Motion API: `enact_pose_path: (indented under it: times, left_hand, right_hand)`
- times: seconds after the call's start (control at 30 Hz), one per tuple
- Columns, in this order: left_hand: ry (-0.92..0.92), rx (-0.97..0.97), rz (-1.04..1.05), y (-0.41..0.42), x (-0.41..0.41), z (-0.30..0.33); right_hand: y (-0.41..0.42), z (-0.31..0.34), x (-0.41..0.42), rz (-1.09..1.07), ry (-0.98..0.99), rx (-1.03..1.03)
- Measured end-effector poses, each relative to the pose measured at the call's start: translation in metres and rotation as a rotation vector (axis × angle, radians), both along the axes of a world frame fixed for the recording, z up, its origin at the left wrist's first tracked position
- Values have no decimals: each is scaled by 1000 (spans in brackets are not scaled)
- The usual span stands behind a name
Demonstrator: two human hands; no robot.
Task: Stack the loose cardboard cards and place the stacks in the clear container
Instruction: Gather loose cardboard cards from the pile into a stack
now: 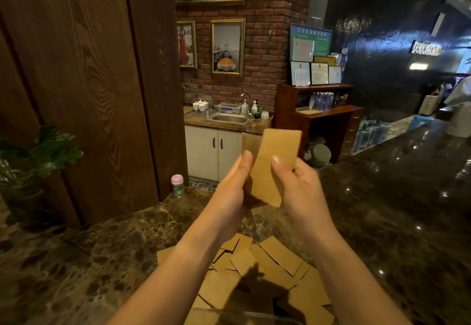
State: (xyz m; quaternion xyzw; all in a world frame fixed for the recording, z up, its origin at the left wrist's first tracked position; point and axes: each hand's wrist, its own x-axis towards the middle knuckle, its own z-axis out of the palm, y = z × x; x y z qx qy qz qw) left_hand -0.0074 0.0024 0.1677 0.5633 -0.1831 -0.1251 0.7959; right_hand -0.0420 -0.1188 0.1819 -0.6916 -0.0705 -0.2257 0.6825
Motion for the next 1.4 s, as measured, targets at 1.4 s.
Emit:
enact_pose_path:
  times: [1.4]
  left_hand:
    - [490, -204, -258, 16, 13, -53]
  right_hand:
    - [-17, -48, 27, 244, 320, -409]
